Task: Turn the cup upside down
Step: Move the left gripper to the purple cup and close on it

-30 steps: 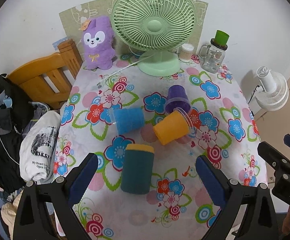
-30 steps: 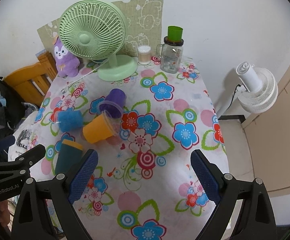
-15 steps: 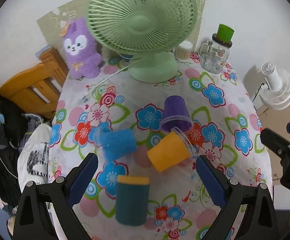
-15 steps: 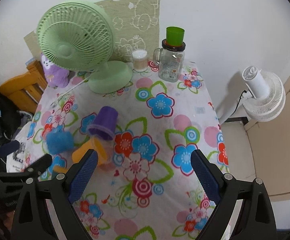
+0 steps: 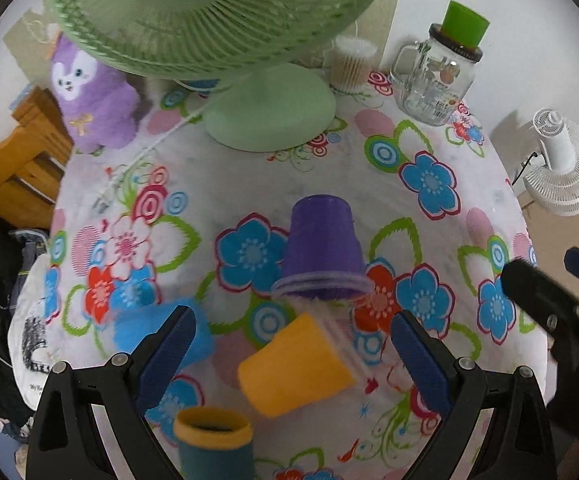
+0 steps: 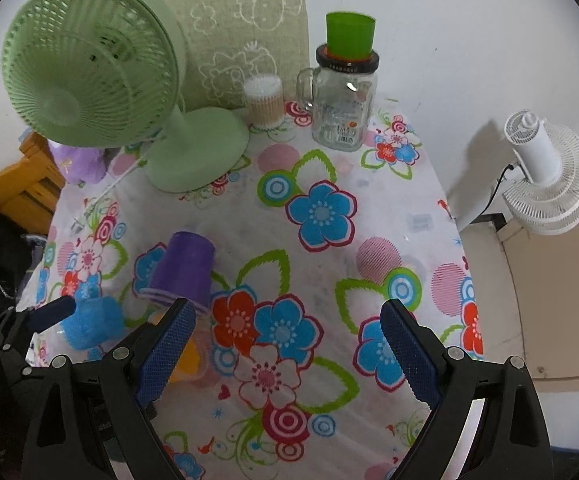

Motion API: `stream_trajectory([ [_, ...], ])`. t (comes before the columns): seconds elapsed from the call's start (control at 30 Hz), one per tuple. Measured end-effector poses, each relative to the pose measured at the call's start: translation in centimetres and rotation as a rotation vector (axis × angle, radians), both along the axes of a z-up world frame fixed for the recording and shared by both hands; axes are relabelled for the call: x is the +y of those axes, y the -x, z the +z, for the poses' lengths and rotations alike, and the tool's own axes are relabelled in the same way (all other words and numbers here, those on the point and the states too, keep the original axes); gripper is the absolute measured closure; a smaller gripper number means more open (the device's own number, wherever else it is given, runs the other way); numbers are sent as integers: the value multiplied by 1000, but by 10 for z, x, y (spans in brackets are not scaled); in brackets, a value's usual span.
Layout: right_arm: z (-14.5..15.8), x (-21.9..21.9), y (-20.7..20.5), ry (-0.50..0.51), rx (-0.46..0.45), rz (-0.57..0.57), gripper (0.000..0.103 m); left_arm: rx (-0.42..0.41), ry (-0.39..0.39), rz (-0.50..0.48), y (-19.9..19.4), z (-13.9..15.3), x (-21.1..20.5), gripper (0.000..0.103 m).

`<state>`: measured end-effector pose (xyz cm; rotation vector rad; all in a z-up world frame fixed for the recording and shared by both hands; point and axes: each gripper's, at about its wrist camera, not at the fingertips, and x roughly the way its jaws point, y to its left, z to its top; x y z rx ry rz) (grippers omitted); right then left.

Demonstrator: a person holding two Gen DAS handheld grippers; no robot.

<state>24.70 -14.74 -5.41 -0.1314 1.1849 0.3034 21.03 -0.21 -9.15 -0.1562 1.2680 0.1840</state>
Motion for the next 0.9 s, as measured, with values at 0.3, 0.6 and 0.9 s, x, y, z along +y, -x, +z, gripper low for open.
stream_trajectory([
  [0.3,-30,-4,-26,16,52,-64,8,46,24,-16,-41,-36,-4,4],
  [0.6,-64,6,-46,14,93,-77,8,128,26,-3,-63,-75,5,10],
  [0.9,-69,12,-47,-2,91,-81,8,129,55,-39,-69,-86,-3,26],
])
